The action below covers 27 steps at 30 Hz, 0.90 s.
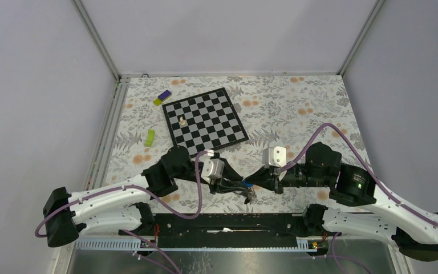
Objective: Remove the keys from the keyring
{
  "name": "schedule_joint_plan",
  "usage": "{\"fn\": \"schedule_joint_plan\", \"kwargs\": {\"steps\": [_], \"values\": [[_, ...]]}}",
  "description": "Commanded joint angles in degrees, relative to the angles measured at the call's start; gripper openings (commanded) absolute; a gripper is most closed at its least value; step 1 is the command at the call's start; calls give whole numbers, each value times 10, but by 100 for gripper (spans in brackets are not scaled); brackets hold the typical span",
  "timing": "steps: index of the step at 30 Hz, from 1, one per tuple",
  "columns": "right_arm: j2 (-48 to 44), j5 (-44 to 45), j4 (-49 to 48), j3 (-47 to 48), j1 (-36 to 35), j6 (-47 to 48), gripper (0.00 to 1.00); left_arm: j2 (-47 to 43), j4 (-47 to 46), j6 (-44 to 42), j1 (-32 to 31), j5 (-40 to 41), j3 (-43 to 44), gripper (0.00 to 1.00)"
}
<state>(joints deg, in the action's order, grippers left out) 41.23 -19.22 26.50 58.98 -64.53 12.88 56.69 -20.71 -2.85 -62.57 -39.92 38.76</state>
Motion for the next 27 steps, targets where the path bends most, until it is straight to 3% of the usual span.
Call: {"fn": "schedule_joint_plan", "kwargs": {"steps": [1,14,27], "values": [[-1,-14,-17,27,0,4,0,5,-38,1,-3,-14,1,23],[-1,-5,19,44,0,16,0,-7,40,-36,-3,-5,16,4],[5,4,47,45,0,22,0,-46,159,-89,-3,40,37,1]]}}
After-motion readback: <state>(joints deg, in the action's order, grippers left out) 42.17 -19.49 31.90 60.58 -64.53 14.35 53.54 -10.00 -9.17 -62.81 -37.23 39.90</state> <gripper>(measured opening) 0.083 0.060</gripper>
